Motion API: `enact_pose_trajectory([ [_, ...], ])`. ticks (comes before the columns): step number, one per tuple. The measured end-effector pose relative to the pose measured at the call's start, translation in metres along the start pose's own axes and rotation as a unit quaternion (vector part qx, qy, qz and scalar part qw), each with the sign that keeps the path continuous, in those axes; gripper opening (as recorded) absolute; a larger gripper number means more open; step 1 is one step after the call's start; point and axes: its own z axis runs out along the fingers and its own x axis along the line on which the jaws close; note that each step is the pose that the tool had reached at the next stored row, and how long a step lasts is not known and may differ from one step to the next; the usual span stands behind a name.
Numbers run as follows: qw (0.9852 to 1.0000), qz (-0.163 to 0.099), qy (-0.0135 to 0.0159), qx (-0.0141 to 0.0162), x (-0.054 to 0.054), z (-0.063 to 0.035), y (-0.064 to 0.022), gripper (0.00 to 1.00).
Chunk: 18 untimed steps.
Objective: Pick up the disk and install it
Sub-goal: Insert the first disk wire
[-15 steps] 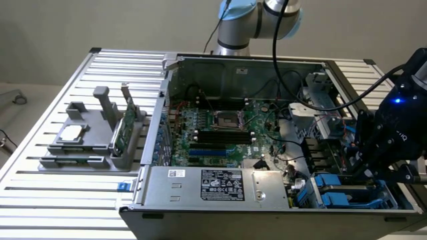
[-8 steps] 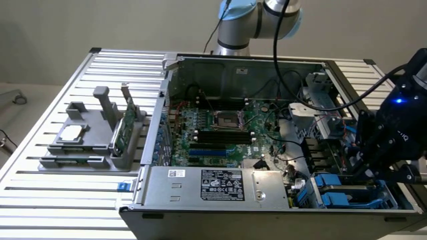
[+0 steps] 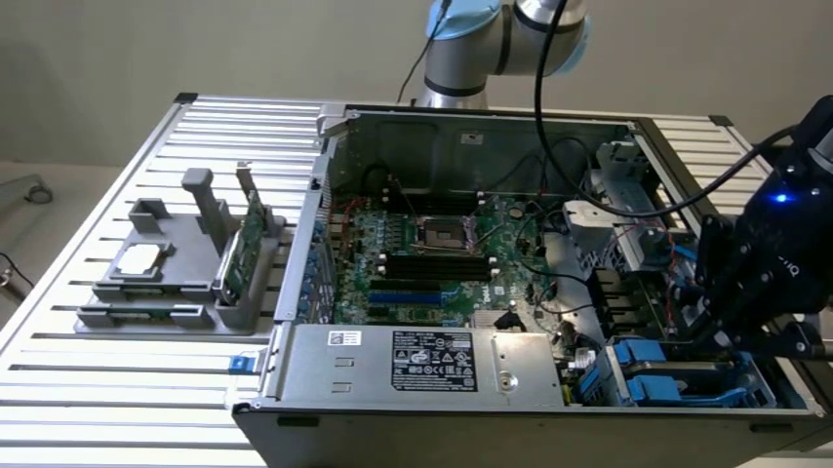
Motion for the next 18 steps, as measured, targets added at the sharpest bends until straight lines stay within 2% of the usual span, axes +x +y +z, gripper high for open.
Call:
enact_pose_trajectory([
  [18, 1.0, -0.002, 0.0007, -0.0001, -0.0035, 0.0037, 0.0, 0.16],
])
